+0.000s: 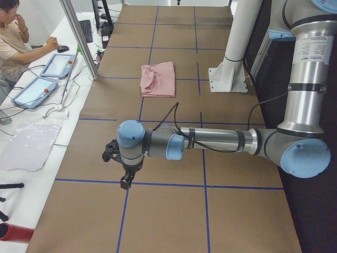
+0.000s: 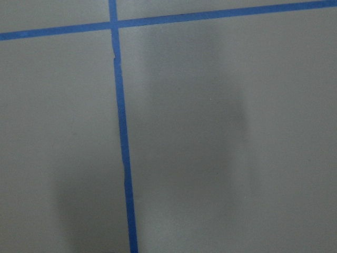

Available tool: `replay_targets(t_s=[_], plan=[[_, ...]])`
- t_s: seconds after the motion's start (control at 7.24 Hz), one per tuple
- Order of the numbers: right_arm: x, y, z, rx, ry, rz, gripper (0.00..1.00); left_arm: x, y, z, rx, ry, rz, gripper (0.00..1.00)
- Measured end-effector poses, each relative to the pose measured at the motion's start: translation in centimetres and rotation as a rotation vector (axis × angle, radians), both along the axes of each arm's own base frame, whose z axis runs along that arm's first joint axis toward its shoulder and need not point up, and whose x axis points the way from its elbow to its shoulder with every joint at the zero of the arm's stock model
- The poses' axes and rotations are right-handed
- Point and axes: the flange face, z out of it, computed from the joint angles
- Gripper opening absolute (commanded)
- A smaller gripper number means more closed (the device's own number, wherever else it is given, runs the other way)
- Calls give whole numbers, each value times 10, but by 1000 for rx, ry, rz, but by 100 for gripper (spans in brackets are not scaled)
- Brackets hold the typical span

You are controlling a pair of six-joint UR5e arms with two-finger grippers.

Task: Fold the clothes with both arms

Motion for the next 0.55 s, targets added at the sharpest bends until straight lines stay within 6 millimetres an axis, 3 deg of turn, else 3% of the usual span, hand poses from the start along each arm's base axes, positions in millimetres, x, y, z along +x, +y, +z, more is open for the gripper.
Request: replay_targets(t_s=[0.28,0.55], plan=[[-13,-19,-37,1,17,-36,100,1,8,6,-35,21,0,100],[-20,-50,-58,30,31,-52,100,1,10,6,-37,23,0,100]])
